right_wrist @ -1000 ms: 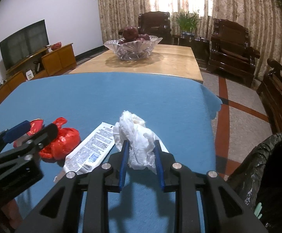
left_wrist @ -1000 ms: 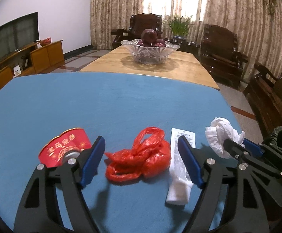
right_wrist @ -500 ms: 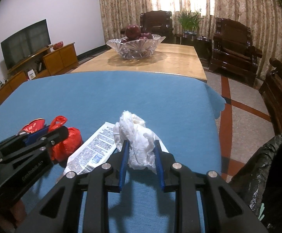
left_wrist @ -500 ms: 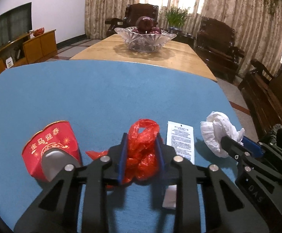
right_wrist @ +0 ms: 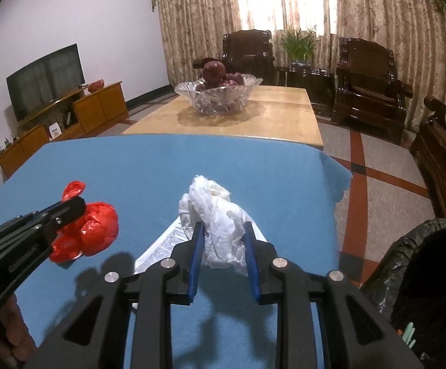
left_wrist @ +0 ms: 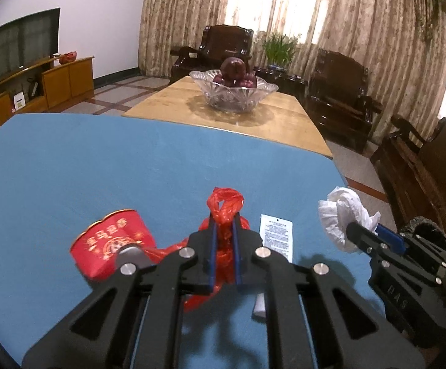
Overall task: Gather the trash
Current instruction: 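Carry the tissue and red bag over the bin and open both grippers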
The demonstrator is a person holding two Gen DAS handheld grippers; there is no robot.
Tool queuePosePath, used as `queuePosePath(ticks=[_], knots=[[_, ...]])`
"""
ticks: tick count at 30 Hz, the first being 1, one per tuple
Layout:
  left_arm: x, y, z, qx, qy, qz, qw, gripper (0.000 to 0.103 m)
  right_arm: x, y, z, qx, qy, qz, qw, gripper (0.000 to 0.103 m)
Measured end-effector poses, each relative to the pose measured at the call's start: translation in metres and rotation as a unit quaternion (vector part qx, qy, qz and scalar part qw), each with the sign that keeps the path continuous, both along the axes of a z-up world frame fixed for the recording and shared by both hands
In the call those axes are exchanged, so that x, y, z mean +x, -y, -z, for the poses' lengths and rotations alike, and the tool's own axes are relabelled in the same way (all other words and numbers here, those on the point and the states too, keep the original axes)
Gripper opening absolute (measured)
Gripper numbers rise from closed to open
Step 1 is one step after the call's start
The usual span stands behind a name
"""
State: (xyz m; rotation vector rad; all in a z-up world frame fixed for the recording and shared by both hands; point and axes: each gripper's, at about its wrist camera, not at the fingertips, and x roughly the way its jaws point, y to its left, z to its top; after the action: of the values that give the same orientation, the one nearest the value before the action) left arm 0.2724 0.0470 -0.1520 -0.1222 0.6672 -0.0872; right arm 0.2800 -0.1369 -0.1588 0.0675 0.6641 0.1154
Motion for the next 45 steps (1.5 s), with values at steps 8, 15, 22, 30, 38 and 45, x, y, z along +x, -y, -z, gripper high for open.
queuePosePath(ticks=[8,15,22,30,38,45], knots=[[-0.018,-0.006,-0.017,0.01,0.003,-0.007,0.9999,0.007,-0.019,0.001,-0.017,0.006,0.013,-0.002,1.0,0.026],[-0.034,0.006,-0.031,0.022,0.009,-0.002,0.9997,0.007,-0.039,0.004,-0.038,0.002,0.025,-0.001,1.0,0.026],[-0.047,0.02,-0.046,0.021,0.022,0.013,0.9994,0.007,-0.06,0.017,-0.052,0.008,0.034,0.007,0.999,0.026],[-0.064,0.045,-0.056,0.017,0.033,0.042,0.9984,0.007,-0.088,0.037,-0.063,0.0,0.042,0.022,0.999,0.026],[-0.076,0.082,-0.059,0.015,0.037,0.079,0.9961,0.007,-0.111,0.069,-0.066,-0.005,0.043,0.052,0.998,0.026],[-0.079,0.112,-0.057,0.01,0.035,0.105,0.9938,0.007,-0.13,0.098,-0.068,-0.015,0.041,0.082,0.996,0.026]])
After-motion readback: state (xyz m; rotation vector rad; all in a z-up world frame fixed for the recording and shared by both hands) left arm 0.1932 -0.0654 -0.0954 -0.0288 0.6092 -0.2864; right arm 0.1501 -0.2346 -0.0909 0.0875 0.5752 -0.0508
